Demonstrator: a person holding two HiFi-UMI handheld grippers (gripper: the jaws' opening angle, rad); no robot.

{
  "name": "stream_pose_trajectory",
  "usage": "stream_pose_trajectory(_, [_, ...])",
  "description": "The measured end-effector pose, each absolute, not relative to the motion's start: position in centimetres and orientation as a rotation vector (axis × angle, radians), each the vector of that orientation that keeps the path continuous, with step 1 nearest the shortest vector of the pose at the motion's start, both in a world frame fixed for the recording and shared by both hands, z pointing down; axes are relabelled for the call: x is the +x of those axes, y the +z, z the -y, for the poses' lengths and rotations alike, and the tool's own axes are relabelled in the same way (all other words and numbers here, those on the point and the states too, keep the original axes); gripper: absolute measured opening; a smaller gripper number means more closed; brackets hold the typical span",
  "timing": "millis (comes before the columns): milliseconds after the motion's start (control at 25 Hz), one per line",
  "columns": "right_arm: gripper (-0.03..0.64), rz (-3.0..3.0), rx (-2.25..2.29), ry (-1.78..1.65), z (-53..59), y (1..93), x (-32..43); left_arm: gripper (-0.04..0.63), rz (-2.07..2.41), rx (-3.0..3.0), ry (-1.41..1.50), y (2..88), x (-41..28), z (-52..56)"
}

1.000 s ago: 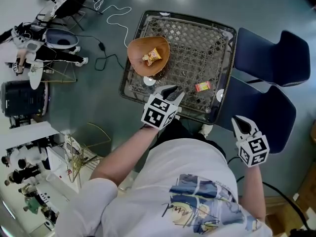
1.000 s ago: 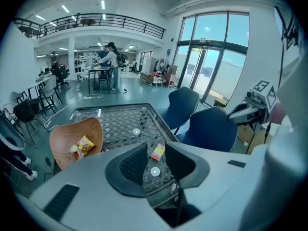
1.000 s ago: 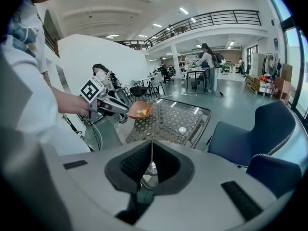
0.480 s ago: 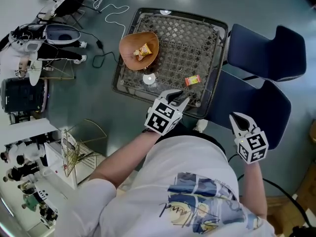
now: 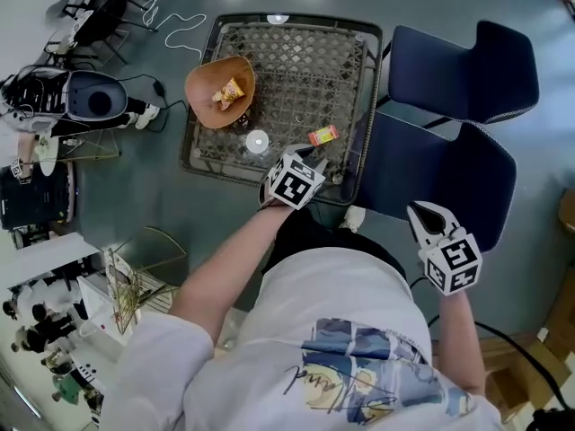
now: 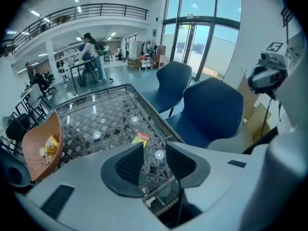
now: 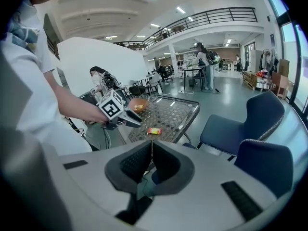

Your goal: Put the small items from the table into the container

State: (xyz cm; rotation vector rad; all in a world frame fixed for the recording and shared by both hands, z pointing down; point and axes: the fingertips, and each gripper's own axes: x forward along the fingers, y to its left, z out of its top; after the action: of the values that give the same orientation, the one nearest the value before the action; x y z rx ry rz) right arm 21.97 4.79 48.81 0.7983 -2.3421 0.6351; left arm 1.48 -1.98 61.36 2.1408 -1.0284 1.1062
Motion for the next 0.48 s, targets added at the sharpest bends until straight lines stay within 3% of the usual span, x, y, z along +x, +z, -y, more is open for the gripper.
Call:
stream_pose_trajectory(280, [0.011,2.251,0.870,0.678,-6.0,50.0,25.8,0.205,1.000,2.049,1.245,69.2,1.6,6.2])
stream_pose_trajectory(480, [0.011,2.201,0.908,0.697,-6.3,50.4,27.4,0.207,0.973,2.031,1.280,71.9,1.5,7.7])
